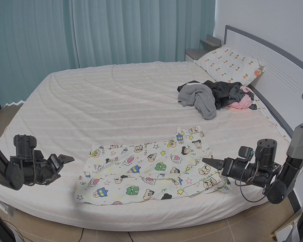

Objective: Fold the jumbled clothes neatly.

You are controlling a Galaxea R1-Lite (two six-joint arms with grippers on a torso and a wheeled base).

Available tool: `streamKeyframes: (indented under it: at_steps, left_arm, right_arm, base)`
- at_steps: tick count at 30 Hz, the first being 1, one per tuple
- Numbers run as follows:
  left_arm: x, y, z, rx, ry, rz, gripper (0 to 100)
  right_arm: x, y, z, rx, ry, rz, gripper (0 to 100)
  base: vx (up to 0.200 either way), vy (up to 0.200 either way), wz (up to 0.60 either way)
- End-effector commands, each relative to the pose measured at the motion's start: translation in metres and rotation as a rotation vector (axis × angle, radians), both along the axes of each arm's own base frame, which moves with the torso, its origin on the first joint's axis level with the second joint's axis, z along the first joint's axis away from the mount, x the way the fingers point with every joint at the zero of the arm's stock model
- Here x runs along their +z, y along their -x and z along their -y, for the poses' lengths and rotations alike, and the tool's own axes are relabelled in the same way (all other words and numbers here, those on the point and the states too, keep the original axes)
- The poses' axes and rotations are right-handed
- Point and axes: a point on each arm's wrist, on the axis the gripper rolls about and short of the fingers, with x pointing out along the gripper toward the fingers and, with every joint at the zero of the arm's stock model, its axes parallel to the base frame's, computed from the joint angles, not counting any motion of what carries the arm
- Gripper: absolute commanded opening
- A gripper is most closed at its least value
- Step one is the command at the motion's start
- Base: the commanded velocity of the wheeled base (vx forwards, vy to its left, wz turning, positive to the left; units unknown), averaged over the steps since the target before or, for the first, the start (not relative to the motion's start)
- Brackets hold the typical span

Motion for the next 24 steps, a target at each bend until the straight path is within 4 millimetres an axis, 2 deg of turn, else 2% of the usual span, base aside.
streamKeyframes:
  at_steps: [1,3,11,18,24]
  left_arm:
    - [0.014,0.014,0.001,-0.001,-0.005,0.051,100]
    - [0.015,0.012,0.001,0.003,-0.01,0.055,100]
    - [0.015,0.01,0.001,0.001,-0.007,0.055,100]
    - [0.007,0.005,-0.001,0.007,-0.001,0.032,100]
    - [0.005,-0.002,-0.003,0.012,0.001,0.031,100]
  right_arm:
    - [-0.001,0.005,0.001,-0.008,0.001,-0.012,100]
    - [-0.001,0.006,0.002,-0.03,0.013,-0.012,100]
    - [-0.006,0.007,-0.002,-0.038,0.029,-0.024,100]
    - [-0.004,0.009,-0.002,-0.037,0.028,-0.019,100]
    - [-0.002,0.006,-0.001,-0.05,0.023,-0.01,100]
  base:
    - [0.2,0.0,0.0]
    - [0.2,0.0,0.0]
    - [0.0,0.0,0.0]
    - [0.0,0.0,0.0]
    - [0.0,0.2,0.0]
